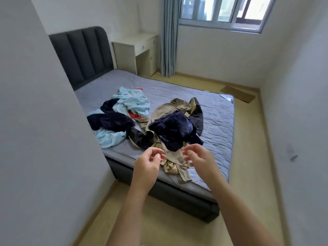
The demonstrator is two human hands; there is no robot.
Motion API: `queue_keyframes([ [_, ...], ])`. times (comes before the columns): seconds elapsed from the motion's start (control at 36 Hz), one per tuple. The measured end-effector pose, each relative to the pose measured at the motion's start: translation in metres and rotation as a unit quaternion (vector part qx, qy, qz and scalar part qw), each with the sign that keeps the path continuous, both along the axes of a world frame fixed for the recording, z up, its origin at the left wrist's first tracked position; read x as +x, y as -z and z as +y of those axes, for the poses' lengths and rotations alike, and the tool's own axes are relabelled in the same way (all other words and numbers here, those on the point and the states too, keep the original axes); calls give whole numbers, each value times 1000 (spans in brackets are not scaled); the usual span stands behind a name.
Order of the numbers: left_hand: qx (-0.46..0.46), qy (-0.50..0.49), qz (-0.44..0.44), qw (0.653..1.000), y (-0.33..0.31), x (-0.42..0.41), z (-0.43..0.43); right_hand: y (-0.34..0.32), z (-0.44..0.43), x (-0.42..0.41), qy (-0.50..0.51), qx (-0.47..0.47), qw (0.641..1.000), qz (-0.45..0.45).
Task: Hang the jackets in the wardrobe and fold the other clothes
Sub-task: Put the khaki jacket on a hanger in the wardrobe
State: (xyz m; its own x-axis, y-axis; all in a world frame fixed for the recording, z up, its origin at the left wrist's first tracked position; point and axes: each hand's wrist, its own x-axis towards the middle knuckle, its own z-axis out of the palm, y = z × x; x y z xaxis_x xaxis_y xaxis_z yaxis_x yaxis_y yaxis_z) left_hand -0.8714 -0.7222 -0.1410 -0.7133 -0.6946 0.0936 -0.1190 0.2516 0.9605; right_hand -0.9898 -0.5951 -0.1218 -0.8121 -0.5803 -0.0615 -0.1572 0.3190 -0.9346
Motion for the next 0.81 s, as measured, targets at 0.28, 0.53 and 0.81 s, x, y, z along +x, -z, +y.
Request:
queue_keyframes([
  [0.28,39,84,-81,992,38,-164,-126,39,-87,-133,80,80,992,-49],
  [0.53,-49,126,-249,959,141,-296,-211,159,-154,-288,106,161,972,-131],
  [0.81,-218,228,-371,873,288,-433,-288,323,-233,-426,51,306,947,-80],
])
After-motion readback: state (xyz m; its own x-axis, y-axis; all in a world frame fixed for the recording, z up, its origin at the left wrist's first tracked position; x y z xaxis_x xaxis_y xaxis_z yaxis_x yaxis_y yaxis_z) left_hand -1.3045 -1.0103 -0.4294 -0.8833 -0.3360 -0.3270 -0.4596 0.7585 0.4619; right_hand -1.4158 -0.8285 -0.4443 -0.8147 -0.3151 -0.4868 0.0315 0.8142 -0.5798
